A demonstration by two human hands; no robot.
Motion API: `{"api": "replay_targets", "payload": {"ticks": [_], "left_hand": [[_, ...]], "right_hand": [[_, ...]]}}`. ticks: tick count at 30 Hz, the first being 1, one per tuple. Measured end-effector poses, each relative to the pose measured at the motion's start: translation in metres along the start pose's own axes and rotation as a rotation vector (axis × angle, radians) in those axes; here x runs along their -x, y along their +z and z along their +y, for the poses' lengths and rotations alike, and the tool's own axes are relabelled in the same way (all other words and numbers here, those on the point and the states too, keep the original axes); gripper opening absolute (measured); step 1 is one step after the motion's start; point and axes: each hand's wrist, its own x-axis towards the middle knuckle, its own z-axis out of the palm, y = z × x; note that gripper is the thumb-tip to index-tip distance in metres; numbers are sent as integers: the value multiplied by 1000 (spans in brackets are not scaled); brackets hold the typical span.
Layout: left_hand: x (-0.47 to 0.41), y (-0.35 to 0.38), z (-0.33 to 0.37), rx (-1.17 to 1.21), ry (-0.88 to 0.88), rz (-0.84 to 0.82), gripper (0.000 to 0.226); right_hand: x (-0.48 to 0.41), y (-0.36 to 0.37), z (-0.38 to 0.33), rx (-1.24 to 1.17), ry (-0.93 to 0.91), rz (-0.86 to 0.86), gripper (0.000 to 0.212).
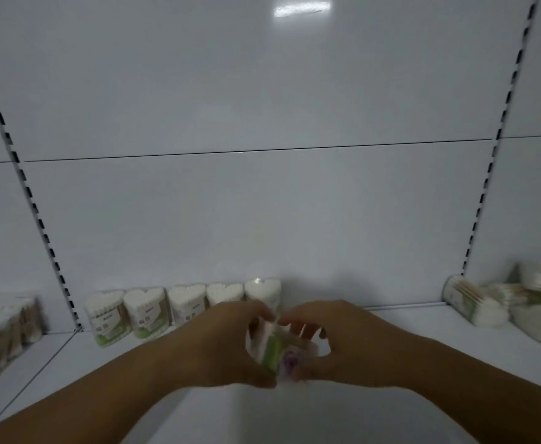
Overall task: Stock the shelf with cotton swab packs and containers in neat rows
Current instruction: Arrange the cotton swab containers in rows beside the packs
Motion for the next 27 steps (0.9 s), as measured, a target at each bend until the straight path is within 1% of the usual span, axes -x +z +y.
{"api": "replay_targets", "payload": {"ticks": [1,2,5,7,12,15,17,19,21,22,23,24,26,27], "left_hand": [[-7,-4,9,-46,21,35,67],[-14,-6,16,-73,42,63,66],[-30,-10,31,-100,91,115,52],[-36,-6,32,-74,95,130,49],[-46,2,25,31,119,143,41],[-51,3,22,52,122,152,36],[-53,5,20,79,121,172,36],[-55,7,16,161,102,250,43],[-56,13,12,376,38,385,52],[-56,19,13,512,-1,436,54],[-55,26,15,622,-27,468,52],[-53,36,17,682,-39,483,49],[-50,53,23,698,-42,470,49],[-48,57,25,659,-39,445,50]], "right_hand": [[4,-2,5,-22,27,-12,58],[7,-4,11,-42,59,-6,55],[10,-2,25,-142,128,84,51],[11,2,31,-195,163,119,55],[12,6,40,-270,246,108,61],[11,5,41,-353,310,120,57],[13,5,40,-378,330,148,59],[14,5,41,-395,351,292,63],[14,2,41,-513,412,446,61],[13,1,39,-627,441,461,61],[11,0,36,-756,456,441,62],[9,1,32,-861,458,415,62],[2,4,28,-935,425,429,54],[-1,4,28,-942,414,460,48]]}}
